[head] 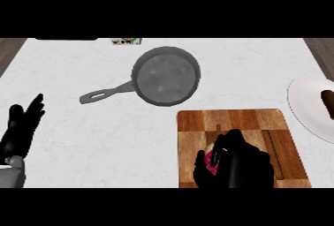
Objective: Pick the cupcake from the cutting board and place it in the pan
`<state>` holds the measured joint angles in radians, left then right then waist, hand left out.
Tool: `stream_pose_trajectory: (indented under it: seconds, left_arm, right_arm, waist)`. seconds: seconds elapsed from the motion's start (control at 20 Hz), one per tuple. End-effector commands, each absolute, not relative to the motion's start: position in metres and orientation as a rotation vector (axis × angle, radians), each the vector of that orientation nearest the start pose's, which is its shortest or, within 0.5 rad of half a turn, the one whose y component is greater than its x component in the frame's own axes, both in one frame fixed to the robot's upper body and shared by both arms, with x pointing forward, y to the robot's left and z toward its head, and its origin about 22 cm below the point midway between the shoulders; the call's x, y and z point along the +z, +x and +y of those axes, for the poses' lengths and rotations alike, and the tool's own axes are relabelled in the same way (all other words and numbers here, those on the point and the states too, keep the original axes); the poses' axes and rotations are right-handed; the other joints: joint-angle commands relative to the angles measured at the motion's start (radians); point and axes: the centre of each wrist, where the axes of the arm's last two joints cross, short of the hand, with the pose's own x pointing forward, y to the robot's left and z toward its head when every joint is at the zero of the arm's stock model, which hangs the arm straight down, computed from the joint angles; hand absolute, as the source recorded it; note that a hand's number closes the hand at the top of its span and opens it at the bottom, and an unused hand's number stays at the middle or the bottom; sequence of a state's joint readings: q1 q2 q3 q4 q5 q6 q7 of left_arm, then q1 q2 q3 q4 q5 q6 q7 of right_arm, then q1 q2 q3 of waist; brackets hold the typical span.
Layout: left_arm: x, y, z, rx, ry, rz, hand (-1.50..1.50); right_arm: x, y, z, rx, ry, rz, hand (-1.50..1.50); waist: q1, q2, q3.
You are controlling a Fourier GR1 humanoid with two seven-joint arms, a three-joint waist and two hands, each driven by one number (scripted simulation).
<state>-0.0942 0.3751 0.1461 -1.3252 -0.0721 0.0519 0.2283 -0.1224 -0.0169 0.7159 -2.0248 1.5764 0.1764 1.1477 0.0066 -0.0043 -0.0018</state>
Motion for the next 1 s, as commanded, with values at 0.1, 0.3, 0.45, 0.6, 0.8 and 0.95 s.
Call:
stream_pose_trajectory:
  seconds: [0.1, 0.3, 0.45, 0.6, 0.8, 0.95]
  left_arm:
    - [0.017, 0.269, 0.365, -0.106, 0.475, -1.220, 0.00]
    - [0.011, 0.269, 0.345, -0.117, 0.483, -1.214, 0.00]
    - [0.017, 0.280, 0.345, -0.129, 0.485, -1.222, 0.00]
    - [0.017, 0.286, 0.348, -0.137, 0.482, -1.221, 0.00]
    - [0.018, 0.288, 0.332, -0.148, 0.454, -1.232, 0.00]
    - [0.027, 0.292, 0.340, -0.146, 0.467, -1.238, 0.00]
  right_arm:
    - [0.149, 0.209, -0.055, 0.434, -1.384, -1.204, 1.50]
    - [0.153, 0.247, -0.052, 0.368, -1.342, -1.224, 1.50]
    - [0.158, 0.274, -0.063, 0.292, -1.289, -1.247, 1.50]
    - [0.162, 0.298, -0.058, 0.263, -1.243, -1.275, 1.50]
    - [0.149, 0.341, -0.070, 0.220, -1.211, -1.232, 1.50]
    - [0.125, 0.365, -0.078, 0.231, -1.199, -1.194, 1.50]
  waist:
    - [0.014, 0.008, 0.001]
    - [0.029, 0.011, 0.001]
    - [0.027, 0.015, 0.002]
    - [0.035, 0.018, 0.002]
    - [0.053, 0.024, 0.003]
    - [0.049, 0.023, 0.003]
